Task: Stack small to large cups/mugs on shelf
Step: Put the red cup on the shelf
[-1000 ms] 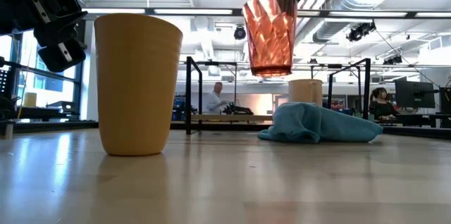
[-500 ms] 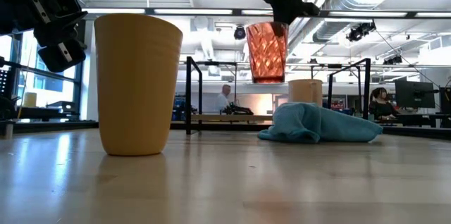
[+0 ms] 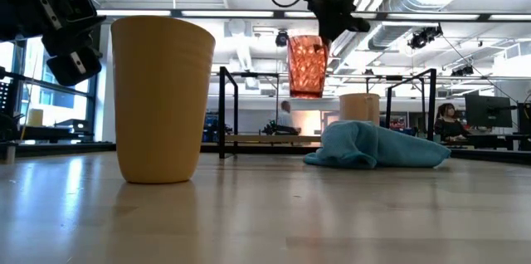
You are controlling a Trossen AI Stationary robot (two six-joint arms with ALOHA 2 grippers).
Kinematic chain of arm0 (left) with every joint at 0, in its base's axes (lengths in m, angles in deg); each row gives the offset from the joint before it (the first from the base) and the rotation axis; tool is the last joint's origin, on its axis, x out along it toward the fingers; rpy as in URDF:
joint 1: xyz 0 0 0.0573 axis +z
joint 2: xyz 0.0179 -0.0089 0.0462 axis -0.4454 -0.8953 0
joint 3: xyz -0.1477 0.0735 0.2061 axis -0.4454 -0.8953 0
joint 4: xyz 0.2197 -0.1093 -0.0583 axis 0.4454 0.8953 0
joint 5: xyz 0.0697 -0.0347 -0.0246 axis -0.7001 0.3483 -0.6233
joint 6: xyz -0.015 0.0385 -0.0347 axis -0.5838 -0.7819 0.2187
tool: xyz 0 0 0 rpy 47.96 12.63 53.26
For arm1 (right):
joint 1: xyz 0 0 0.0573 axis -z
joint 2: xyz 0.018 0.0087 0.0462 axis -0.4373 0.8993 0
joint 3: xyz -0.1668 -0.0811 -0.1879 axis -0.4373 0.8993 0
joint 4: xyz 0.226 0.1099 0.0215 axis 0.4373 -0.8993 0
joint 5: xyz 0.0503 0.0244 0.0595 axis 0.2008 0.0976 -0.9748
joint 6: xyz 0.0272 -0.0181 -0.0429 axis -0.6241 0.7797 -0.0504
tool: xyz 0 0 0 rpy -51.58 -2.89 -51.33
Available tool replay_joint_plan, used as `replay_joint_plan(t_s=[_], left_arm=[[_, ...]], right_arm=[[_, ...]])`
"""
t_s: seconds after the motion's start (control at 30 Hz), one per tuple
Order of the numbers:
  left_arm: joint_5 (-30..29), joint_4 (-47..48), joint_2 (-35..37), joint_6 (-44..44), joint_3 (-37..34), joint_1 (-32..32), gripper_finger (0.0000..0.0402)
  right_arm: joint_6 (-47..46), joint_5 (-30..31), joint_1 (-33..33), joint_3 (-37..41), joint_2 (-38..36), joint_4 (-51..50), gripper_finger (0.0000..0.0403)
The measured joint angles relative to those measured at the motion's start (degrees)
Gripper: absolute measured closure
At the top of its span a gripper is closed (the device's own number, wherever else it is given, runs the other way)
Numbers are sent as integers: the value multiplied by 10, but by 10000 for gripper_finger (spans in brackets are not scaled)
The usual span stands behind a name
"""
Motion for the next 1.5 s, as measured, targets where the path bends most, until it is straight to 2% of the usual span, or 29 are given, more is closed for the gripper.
replay_joint_plan(t_s=[0.3,0.7,1.07,1.5], left_arm=[[-23,4,0,0,0,0,236],[-26,4,0,11,0,0,236],[-33,6,0,4,0,0,236],[-48,8,0,0,0,0,236]], right_arm=[[5,-21,39,0,5,21,403],[28,-67,68,0,66,35,403],[36,-73,112,0,67,35,403],[40,-84,119,0,88,38,403]])
